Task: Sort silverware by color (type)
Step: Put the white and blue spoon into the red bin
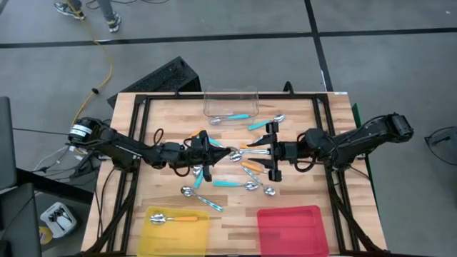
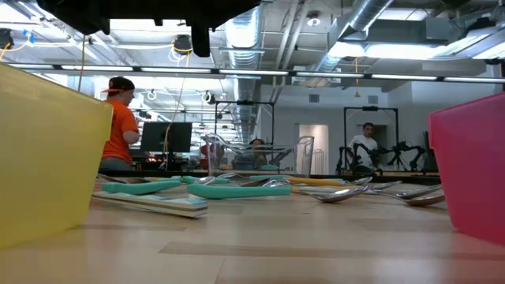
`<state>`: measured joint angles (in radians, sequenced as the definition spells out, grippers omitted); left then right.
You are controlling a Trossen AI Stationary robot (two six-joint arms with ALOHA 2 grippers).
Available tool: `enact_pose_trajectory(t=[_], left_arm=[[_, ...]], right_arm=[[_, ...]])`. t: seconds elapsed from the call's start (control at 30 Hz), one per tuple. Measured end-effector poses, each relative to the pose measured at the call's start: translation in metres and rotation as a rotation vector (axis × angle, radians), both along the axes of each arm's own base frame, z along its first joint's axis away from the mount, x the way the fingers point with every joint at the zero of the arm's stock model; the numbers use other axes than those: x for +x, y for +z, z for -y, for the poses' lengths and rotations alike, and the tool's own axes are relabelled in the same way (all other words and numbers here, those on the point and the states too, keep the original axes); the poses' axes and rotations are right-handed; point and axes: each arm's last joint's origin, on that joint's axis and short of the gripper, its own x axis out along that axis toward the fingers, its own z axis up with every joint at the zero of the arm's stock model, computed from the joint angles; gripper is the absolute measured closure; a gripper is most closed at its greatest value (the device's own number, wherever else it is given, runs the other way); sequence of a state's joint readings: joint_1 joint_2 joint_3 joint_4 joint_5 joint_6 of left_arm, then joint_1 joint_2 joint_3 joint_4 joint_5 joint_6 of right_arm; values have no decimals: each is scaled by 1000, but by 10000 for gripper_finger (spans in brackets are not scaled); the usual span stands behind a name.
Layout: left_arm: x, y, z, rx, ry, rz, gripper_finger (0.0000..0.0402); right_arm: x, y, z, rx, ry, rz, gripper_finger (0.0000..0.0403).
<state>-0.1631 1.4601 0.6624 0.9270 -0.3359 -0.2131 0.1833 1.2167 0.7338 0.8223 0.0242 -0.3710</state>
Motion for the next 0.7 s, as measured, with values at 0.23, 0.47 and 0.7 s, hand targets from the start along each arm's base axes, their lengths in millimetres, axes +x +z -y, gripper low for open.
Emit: enact_pose_trajectory(t=[0.23, 0.47, 0.7], left_arm=[[0, 0, 0, -1, -2, -4, 401], [0, -3, 1, -3, -3, -29, 399], [-1, -4, 4, -2, -17, -62, 342]], right_arm=[[0, 0, 1, 8, -12, 3, 353], [0, -1, 2, 73, -54, -17, 352], [-13, 16, 5, 170, -25, -66, 352]])
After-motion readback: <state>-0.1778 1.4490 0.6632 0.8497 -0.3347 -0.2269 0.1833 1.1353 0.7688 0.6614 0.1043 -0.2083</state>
